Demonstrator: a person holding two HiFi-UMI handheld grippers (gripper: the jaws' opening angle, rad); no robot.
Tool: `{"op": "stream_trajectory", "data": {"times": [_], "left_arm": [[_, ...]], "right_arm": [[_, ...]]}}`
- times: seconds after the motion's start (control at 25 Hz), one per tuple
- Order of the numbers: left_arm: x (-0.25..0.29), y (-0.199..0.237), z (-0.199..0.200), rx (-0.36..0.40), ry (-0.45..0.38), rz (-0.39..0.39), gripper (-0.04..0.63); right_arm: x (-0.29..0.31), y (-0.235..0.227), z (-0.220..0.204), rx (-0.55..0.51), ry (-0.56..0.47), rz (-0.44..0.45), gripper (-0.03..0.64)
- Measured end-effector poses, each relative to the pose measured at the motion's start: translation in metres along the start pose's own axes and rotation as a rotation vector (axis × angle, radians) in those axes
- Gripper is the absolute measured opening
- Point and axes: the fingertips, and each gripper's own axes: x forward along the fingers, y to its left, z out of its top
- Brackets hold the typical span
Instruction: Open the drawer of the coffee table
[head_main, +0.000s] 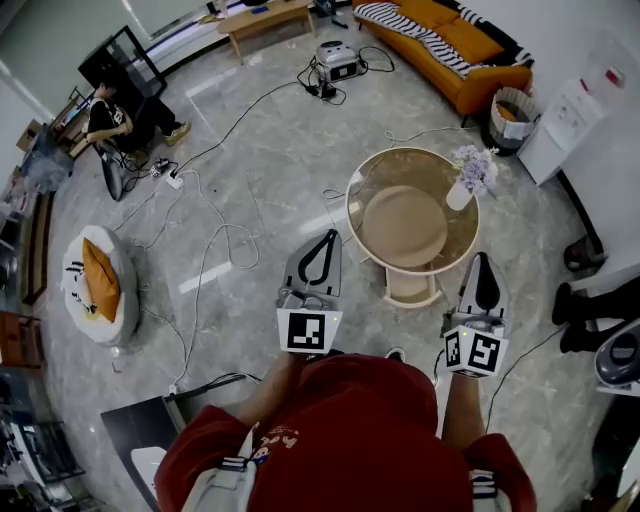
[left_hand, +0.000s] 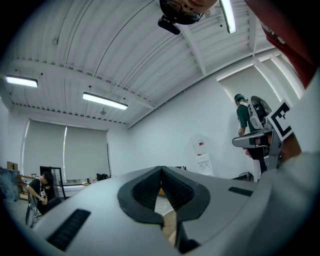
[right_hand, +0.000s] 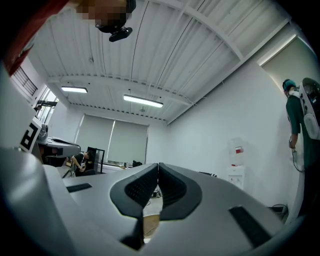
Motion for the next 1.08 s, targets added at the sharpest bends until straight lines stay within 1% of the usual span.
{"op": "stream_trajectory", "data": {"times": [0.2, 0.44, 0.8, 1.08], "left_arm": [[-0.003, -0.004, -0.001, 0.007, 0.013, 0.013, 0.014], [-0.006, -0.014, -0.001, 0.004, 0.026, -0.003, 0.014], [-0.009, -0.025, -0.001, 0.003, 0.027, -0.013, 0.014], [-0.009, -0.035, -0.001, -0.006, 0.025, -0.014, 0.014]], "right_arm": [[-0.005, -0.012, 0.006, -0.033, 0.006, 0.012, 0.021], [-0.004, -0.017, 0.008, -0.051, 0.014, 0.016, 0.021], [-0.010, -0.015, 0.005, -0.054, 0.016, 0.034, 0.021], [-0.017, -0.023, -0.001, -0.042, 0.019, 0.029, 0.021]]}}
